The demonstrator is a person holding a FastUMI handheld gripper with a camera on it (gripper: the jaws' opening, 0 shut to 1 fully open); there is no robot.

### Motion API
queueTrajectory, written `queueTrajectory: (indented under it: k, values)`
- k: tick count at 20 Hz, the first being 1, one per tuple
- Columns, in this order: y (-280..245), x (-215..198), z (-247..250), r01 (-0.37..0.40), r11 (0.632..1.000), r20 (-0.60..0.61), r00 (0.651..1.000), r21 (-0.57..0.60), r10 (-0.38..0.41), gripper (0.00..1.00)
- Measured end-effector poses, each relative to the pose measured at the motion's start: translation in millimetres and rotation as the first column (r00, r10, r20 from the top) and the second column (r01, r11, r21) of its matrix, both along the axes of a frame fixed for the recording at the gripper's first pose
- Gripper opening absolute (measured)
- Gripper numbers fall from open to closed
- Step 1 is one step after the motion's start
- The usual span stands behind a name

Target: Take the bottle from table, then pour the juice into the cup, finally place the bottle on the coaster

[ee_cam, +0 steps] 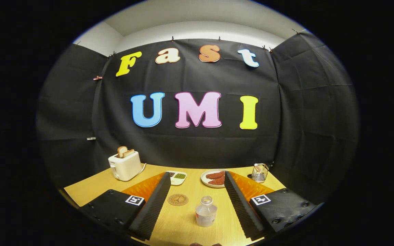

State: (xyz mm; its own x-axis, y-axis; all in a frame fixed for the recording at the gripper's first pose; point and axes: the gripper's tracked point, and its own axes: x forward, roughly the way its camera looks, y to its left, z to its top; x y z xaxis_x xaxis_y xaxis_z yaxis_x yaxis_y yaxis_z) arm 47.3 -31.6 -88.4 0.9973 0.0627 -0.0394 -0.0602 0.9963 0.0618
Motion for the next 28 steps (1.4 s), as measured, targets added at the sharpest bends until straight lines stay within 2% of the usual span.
queueTrajectory:
  k: [12, 19, 28]
  values:
    - [-8, 51, -106, -0.007, 1.0, -0.099, 0.995, -0.01, 0.006, 0.97]
    - [-5, 61, -159, -0.028, 0.999, -0.157, 0.987, -0.016, 0.025, 0.97]
    - [-4, 76, -188, -0.053, 0.998, -0.194, 0.98, -0.018, 0.048, 0.98]
